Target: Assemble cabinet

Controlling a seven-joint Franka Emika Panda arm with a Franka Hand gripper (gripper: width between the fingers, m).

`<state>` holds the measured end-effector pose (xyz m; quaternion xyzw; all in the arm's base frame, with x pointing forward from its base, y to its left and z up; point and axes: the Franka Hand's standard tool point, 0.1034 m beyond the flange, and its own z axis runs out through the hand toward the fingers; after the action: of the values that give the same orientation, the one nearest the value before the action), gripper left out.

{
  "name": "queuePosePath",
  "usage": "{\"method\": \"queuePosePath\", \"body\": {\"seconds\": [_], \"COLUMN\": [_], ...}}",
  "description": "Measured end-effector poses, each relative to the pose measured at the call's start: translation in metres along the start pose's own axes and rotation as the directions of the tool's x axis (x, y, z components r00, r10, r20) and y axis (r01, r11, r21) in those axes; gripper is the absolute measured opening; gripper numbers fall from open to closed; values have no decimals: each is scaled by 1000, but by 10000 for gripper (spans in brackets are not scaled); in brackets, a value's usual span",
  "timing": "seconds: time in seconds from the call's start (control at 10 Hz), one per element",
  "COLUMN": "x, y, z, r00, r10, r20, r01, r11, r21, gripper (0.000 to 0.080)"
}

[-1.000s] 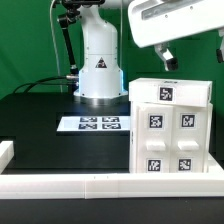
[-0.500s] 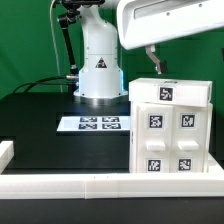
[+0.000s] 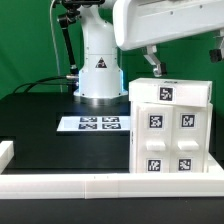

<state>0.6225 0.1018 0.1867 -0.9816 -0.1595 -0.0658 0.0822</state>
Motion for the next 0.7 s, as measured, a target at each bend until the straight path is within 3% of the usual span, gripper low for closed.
{"method": "queuePosePath", "body": {"seconds": [0.4,0.7], "x": [-1,-9], "y": [3,8], "z": [0,6], "r00": [971,857], "r10": [-238,-515], "r20": [6,19], "r01": [238,515], "r11": [971,857], "r21": [-9,-2], "gripper": [797,797]}}
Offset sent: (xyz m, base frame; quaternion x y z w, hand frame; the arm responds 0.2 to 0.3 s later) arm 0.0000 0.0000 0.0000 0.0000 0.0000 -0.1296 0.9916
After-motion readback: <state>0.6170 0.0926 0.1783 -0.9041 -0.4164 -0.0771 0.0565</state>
